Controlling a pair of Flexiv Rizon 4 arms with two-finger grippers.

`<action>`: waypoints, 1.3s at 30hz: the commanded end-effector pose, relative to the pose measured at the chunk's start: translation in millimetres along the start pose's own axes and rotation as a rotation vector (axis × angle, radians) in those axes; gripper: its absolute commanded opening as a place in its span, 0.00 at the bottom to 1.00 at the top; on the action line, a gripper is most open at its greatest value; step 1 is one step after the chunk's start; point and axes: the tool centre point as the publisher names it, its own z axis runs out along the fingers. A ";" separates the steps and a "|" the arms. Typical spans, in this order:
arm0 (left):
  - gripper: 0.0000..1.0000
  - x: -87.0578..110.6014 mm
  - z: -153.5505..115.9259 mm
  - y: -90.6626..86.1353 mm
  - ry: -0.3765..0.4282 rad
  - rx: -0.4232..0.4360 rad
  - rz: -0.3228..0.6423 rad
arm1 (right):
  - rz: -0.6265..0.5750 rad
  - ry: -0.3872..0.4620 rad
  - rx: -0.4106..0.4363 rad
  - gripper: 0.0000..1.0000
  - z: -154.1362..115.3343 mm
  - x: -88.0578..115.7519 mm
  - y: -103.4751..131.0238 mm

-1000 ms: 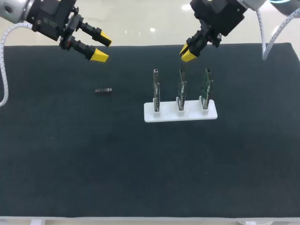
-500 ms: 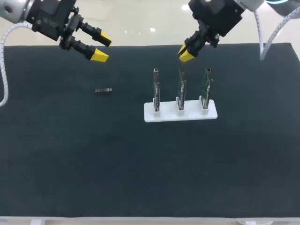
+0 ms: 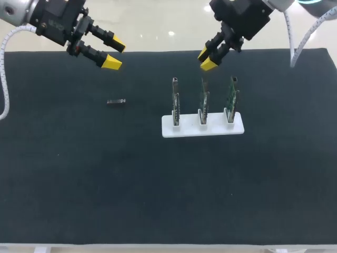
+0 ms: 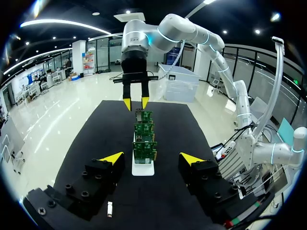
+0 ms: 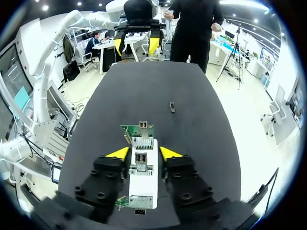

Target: Pick up the optical module with the left hand, and insert it into the network port with the right hand.

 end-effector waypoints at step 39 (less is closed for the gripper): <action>1.00 -0.4 0.2 0.7 0.003 0.001 -0.001 | 0.009 0.019 0.030 0.00 15.9 8.4 5.6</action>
